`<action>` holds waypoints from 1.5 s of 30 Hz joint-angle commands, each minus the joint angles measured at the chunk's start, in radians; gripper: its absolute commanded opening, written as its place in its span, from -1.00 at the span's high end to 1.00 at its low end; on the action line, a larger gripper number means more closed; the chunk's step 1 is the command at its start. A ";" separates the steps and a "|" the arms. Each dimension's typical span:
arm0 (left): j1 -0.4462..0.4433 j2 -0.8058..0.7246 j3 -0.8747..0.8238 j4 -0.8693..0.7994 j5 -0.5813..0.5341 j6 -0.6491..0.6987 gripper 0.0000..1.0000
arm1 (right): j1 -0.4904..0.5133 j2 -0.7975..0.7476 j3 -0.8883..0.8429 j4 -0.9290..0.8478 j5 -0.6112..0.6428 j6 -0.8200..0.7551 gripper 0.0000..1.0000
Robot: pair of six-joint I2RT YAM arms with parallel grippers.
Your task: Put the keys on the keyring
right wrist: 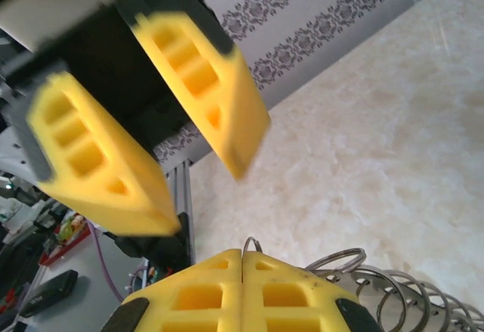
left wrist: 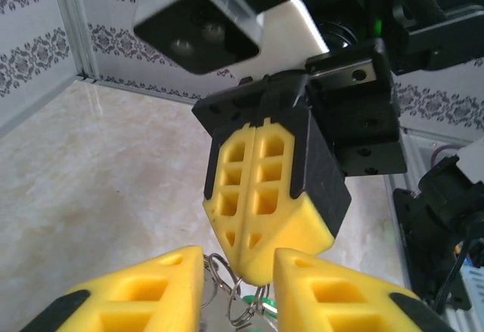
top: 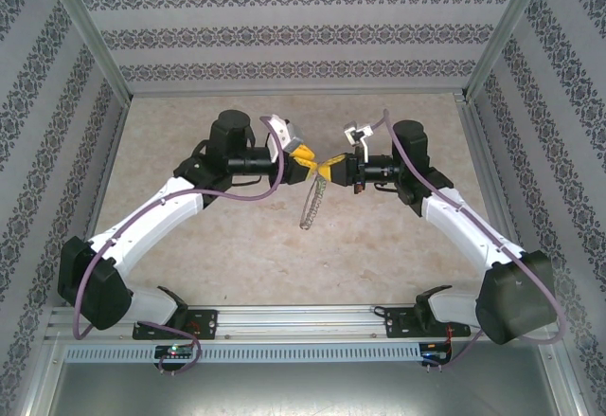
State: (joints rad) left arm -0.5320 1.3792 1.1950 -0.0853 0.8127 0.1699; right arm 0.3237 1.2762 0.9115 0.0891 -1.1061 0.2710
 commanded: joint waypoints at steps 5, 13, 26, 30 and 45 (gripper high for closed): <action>0.068 0.056 0.173 -0.340 0.122 0.191 0.29 | 0.036 0.024 0.185 -0.361 0.056 -0.309 1.00; 0.091 0.163 0.308 -0.573 0.184 0.310 0.28 | 0.054 0.078 0.325 -0.533 0.068 -0.444 1.00; 0.101 0.206 0.332 -0.557 0.239 0.300 0.28 | 0.078 0.115 0.388 -0.588 0.074 -0.484 1.00; 0.099 0.224 0.342 -0.556 0.256 0.292 0.28 | 0.084 0.118 0.389 -0.585 0.076 -0.485 1.00; 0.099 0.250 0.357 -0.615 0.321 0.325 0.32 | 0.081 0.125 0.392 -0.560 0.088 -0.479 1.00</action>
State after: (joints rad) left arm -0.4362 1.6196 1.5192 -0.6525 1.0851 0.4580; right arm 0.3973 1.3979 1.2652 -0.5053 -1.0023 -0.1883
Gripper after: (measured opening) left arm 0.347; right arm 0.064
